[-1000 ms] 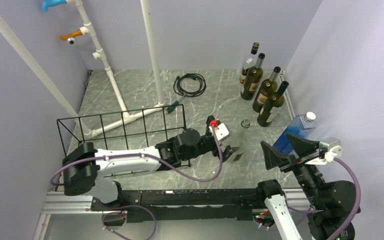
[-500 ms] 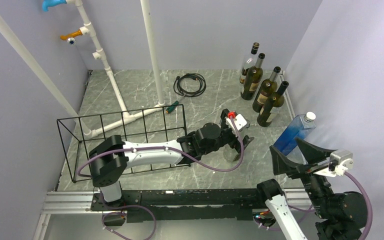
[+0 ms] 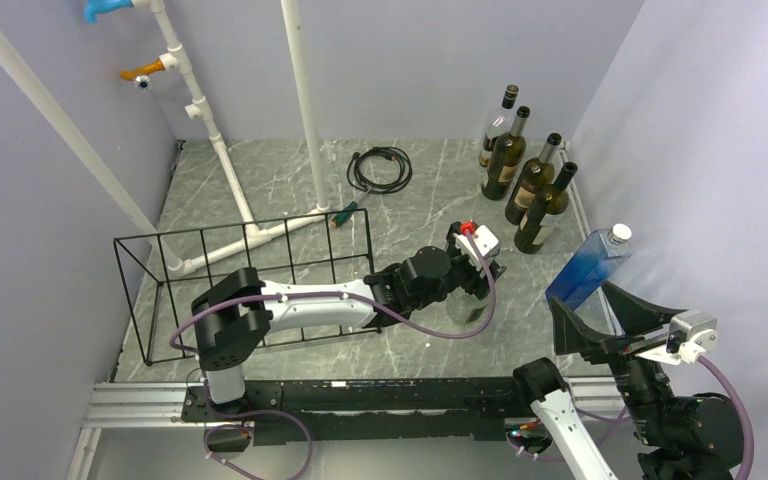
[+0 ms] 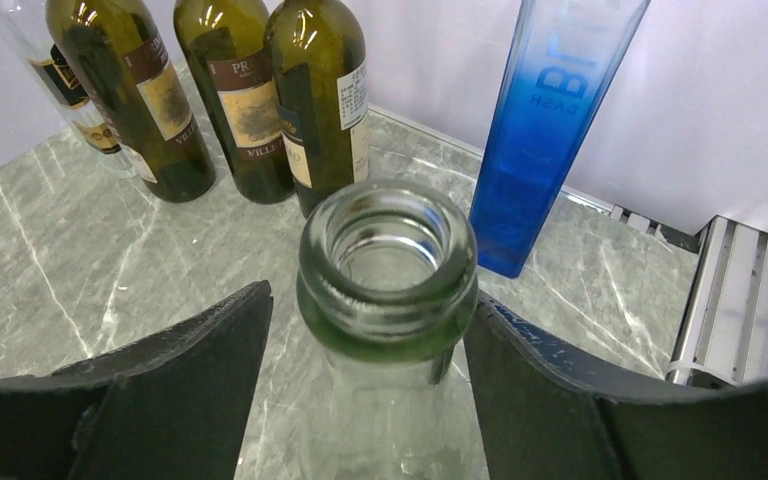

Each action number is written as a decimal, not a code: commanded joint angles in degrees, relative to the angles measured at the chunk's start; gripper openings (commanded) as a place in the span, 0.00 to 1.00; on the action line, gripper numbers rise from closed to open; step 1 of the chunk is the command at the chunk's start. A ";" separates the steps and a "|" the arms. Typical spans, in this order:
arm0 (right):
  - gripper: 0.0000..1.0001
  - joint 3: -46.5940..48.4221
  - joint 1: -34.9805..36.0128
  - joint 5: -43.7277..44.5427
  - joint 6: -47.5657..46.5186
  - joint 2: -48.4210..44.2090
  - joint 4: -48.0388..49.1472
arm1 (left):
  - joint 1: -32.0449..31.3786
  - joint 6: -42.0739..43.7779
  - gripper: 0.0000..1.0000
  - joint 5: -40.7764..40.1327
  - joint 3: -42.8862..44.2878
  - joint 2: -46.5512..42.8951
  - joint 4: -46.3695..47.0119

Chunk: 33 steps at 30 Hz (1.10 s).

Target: Put the wine bottle on the wine rack

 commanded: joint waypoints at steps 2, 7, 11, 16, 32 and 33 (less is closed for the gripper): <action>1.00 -0.03 0.73 1.56 -0.99 -0.67 0.26 | -0.23 -0.75 0.69 -0.74 3.31 0.60 0.99; 1.00 0.00 0.82 2.78 -1.07 -0.89 0.06 | -0.23 -0.45 0.54 -1.12 4.49 0.36 -0.69; 1.00 0.10 0.82 3.71 -0.93 -1.15 0.20 | -0.15 -1.07 0.39 -1.86 6.96 -0.37 -4.65; 1.00 -0.58 0.82 4.08 -0.24 -1.29 0.91 | -0.15 -2.34 0.19 -3.01 9.27 -2.07 -9.51; 1.00 -4.35 0.82 2.66 3.84 0.41 2.77 | 0.12 -6.10 0.00 -12.12 13.62 -14.79 -27.90; 1.00 -4.68 0.79 2.51 4.03 0.55 2.92 | 0.12 -6.42 0.00 -13.08 13.36 -16.00 -28.82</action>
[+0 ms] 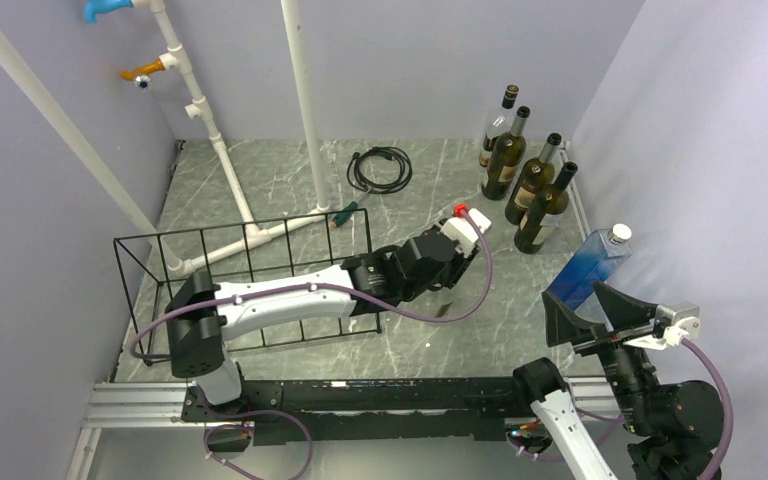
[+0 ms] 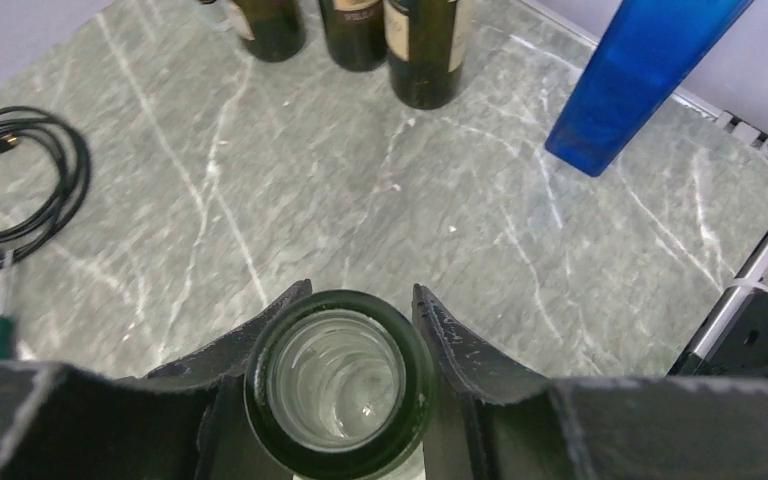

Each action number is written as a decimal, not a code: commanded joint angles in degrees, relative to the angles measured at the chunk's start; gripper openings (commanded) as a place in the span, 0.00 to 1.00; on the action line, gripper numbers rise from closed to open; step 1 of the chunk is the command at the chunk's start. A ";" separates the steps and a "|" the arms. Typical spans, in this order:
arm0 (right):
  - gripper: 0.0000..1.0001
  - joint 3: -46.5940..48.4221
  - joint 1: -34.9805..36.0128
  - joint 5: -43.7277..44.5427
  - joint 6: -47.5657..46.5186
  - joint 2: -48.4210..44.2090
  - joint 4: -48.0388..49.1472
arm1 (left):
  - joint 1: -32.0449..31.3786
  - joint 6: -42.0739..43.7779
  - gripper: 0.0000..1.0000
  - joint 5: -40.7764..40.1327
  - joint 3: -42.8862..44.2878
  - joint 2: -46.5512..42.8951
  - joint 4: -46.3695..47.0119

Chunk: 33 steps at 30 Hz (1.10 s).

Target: Put the wine bottle on the wine rack

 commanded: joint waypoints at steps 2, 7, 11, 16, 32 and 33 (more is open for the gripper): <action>1.00 -1.43 0.41 -0.60 1.90 1.72 3.53 | 0.29 -2.47 0.00 -6.85 3.28 -12.49 0.86; 1.00 -2.37 0.36 -1.13 2.20 2.55 4.10 | 1.51 -6.06 0.00 -7.97 2.11 -18.91 -5.19; 1.00 -2.98 0.41 -1.22 2.77 3.22 4.40 | 3.94 -10.09 0.00 -8.34 0.66 -23.50 -10.03; 1.00 -3.49 0.41 -1.64 3.17 4.01 4.58 | 7.94 -15.00 0.00 -8.41 -0.68 -27.34 -18.23; 1.00 -5.36 0.41 -4.00 6.26 6.08 6.37 | 19.14 -25.28 0.00 -0.92 -5.90 -28.30 -27.82; 1.00 -5.53 0.36 -4.08 6.47 6.12 6.52 | 19.21 -25.21 0.00 -1.20 -6.35 -28.05 -27.74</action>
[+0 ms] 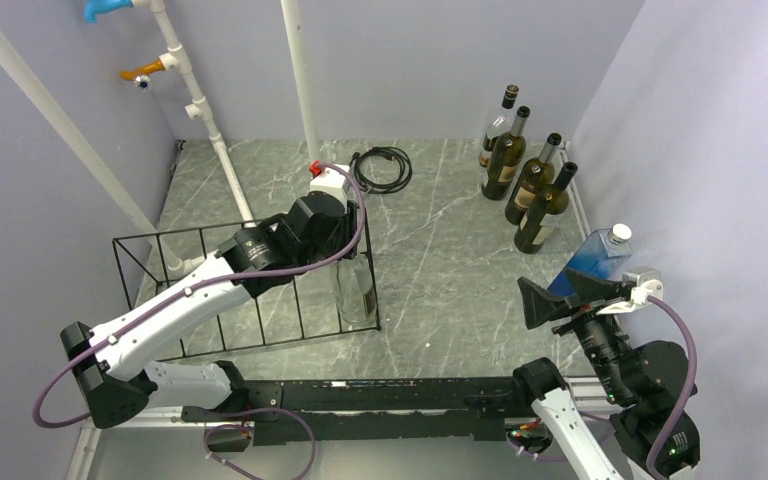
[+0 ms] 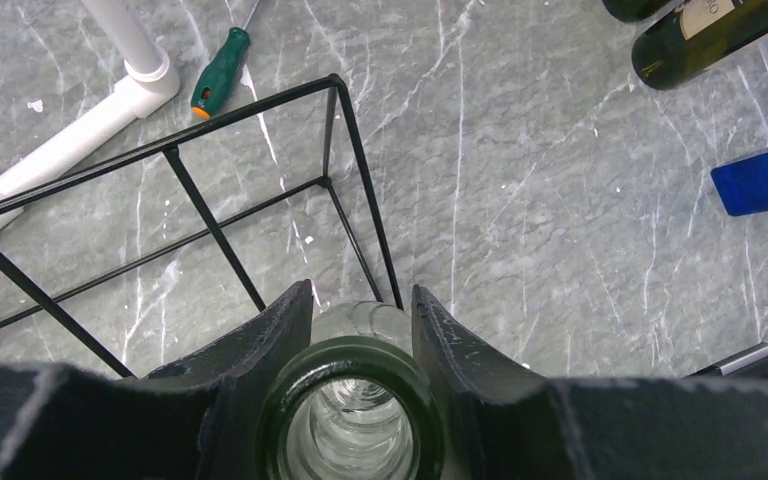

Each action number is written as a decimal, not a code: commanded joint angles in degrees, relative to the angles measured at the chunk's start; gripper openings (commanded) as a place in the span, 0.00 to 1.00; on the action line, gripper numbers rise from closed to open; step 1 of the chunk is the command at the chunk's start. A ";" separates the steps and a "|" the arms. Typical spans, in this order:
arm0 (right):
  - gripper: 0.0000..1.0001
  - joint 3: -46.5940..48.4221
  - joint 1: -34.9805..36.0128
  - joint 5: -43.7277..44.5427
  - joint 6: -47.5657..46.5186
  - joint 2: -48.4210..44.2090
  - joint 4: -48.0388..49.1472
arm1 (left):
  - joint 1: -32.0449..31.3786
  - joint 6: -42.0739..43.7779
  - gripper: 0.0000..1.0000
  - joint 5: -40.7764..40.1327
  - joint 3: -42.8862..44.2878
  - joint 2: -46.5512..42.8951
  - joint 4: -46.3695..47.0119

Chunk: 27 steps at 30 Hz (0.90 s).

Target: Put the wine bottle on the wine rack

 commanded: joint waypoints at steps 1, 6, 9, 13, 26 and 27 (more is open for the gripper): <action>1.00 -0.67 0.38 -1.15 1.85 1.10 3.27 | 0.81 -2.08 0.00 -0.57 0.24 -0.53 7.54; 1.00 -0.99 0.41 -1.69 2.67 1.73 3.76 | 1.57 -2.17 0.00 -0.74 -0.90 2.03 7.36; 1.00 -1.24 0.41 -1.85 2.87 2.18 4.12 | 1.69 -2.80 0.00 -2.60 -0.30 4.31 5.64; 1.00 -1.85 0.40 -1.91 3.12 2.75 4.73 | 1.83 -2.28 0.00 -3.06 -0.33 6.85 5.58; 1.00 -2.31 0.40 -2.25 3.96 3.56 6.27 | 2.36 -0.46 0.36 -7.17 1.67 15.74 1.90; 1.00 -2.39 0.41 -2.30 4.12 3.45 6.52 | 2.45 -0.54 0.39 -7.37 1.50 15.88 1.88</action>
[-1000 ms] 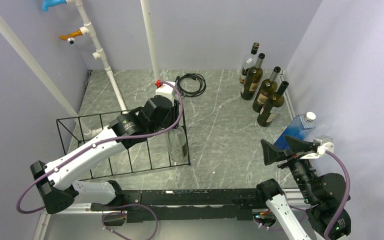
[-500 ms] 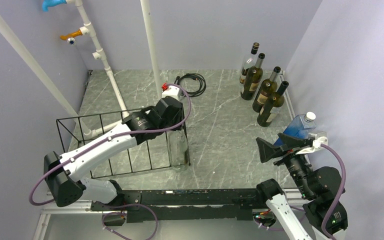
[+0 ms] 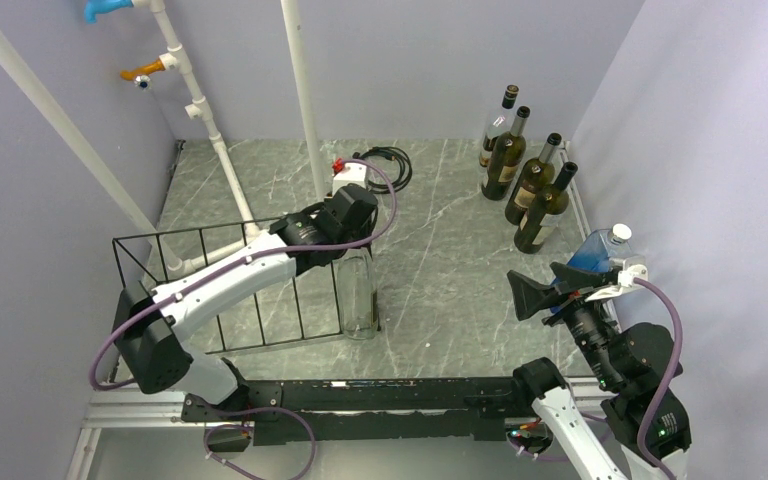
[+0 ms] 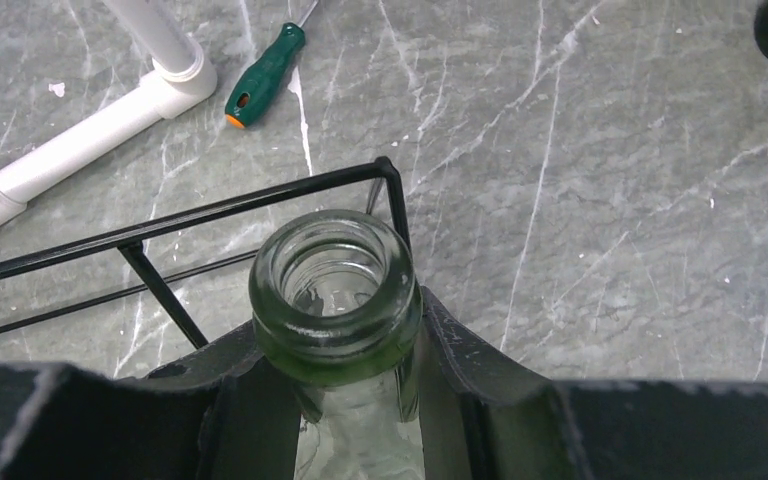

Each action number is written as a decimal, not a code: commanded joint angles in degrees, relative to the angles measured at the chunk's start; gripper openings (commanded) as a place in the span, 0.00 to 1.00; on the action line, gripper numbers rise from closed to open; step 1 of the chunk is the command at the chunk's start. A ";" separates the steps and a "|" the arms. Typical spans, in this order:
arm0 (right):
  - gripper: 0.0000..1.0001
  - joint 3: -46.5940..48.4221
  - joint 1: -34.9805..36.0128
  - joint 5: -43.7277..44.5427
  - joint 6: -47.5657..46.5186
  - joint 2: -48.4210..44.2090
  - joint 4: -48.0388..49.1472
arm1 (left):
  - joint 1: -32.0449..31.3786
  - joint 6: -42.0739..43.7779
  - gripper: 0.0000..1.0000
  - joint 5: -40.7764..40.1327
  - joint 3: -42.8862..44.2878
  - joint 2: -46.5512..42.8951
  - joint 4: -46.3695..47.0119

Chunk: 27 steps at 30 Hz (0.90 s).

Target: Put the wine bottle on the wine rack

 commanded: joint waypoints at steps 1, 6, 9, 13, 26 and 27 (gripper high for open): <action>1.00 -0.45 0.39 -0.57 1.16 0.40 4.13 | -0.27 2.23 0.42 -2.19 0.50 1.48 -3.72; 1.00 -0.35 0.34 -0.78 1.67 1.07 4.17 | 0.09 1.79 0.52 -3.60 -0.38 0.80 -3.99; 1.00 -0.37 0.39 -1.30 2.13 1.32 4.53 | 0.59 1.83 0.59 -2.93 -1.10 0.06 -3.70; 1.00 -0.71 0.39 -2.02 2.87 0.53 5.75 | 0.82 2.00 0.71 -2.08 -1.63 -1.10 -3.59; 1.00 -0.85 0.39 -2.19 5.85 1.59 6.42 | 0.75 2.99 1.00 2.18 -4.66 -16.06 -1.07; 1.00 -0.94 0.38 -2.20 6.20 1.73 6.64 | 0.76 3.87 1.00 2.77 -5.59 -18.19 -0.05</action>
